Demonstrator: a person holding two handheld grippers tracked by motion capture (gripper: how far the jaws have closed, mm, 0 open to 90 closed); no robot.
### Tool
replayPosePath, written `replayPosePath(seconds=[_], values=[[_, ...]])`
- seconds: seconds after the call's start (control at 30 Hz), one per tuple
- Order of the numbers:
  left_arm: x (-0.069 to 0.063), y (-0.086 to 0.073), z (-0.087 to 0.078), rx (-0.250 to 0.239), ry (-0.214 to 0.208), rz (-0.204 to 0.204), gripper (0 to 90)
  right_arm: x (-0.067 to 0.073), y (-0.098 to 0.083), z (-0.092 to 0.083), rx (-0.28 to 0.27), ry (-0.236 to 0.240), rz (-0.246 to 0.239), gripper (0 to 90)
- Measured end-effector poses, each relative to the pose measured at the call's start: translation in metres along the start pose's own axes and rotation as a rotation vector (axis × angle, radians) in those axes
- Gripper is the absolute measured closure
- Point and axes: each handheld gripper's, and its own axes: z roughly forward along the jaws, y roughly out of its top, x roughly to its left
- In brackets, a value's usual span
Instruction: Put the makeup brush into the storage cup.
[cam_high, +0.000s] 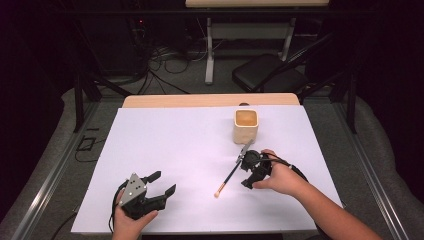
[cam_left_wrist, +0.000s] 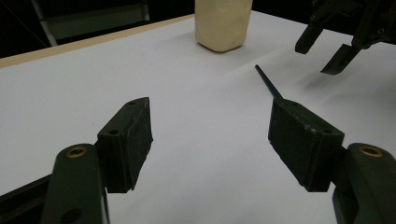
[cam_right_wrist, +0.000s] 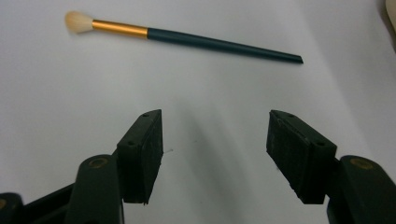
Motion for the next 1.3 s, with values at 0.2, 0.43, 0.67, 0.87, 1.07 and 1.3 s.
replayPosePath(seconds=[0.2, 0.43, 0.67, 0.87, 1.07, 1.3], values=[[0.000, 0.000, 0.000, 0.001, -0.002, 0.001, 30.2, 0.003, 0.013, 0.003, -0.011, 0.008, -0.029, 36.0], [0.000, 0.000, 0.000, 0.002, -0.002, 0.000, 30.2, 0.006, 0.021, 0.004, -0.010, 0.016, -0.077, 35.6], [0.000, 0.000, 0.000, 0.001, -0.004, 0.001, 30.2, 0.007, 0.029, 0.004, -0.012, 0.021, -0.124, 35.5], [0.000, 0.000, 0.000, 0.002, -0.004, 0.001, 30.2, 0.010, 0.033, 0.007, 0.002, 0.029, -0.150, 35.7], [0.000, 0.000, 0.000, 0.002, -0.006, 0.000, 30.3, 0.013, 0.037, 0.012, 0.024, 0.035, -0.182, 37.3], [0.000, 0.000, 0.000, 0.002, -0.007, -0.001, 30.2, 0.015, 0.043, 0.018, 0.030, 0.034, -0.199, 37.6]])
